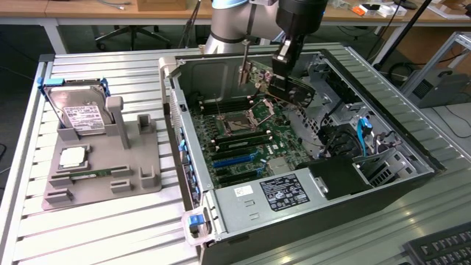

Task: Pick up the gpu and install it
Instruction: 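Insert the gpu into the slot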

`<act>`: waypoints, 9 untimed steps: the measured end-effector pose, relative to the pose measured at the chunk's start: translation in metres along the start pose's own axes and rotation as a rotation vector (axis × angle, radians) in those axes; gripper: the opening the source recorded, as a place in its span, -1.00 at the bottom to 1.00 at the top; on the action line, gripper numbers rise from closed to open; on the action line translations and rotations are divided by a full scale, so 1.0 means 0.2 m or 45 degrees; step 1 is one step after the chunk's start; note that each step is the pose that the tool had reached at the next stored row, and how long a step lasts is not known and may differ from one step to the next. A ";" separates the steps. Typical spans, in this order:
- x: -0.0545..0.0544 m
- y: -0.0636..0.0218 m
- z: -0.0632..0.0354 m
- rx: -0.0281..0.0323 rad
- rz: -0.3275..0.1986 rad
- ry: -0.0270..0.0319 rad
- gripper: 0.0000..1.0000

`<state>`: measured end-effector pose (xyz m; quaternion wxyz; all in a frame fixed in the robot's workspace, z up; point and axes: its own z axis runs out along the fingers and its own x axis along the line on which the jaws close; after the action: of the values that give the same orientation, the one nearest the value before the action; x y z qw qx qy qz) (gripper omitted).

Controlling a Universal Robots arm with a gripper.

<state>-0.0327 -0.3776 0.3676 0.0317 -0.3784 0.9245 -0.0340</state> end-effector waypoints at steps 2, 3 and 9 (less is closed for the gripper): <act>0.00 0.000 0.001 -0.0009 -0.048 -0.0035 -0.47; 0.00 0.000 0.002 -0.0016 -0.082 -0.0062 -0.47; 0.00 0.000 0.004 -0.0025 -0.159 -0.0110 -0.47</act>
<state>-0.0327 -0.3776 0.3667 0.0331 -0.4357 0.8989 -0.0333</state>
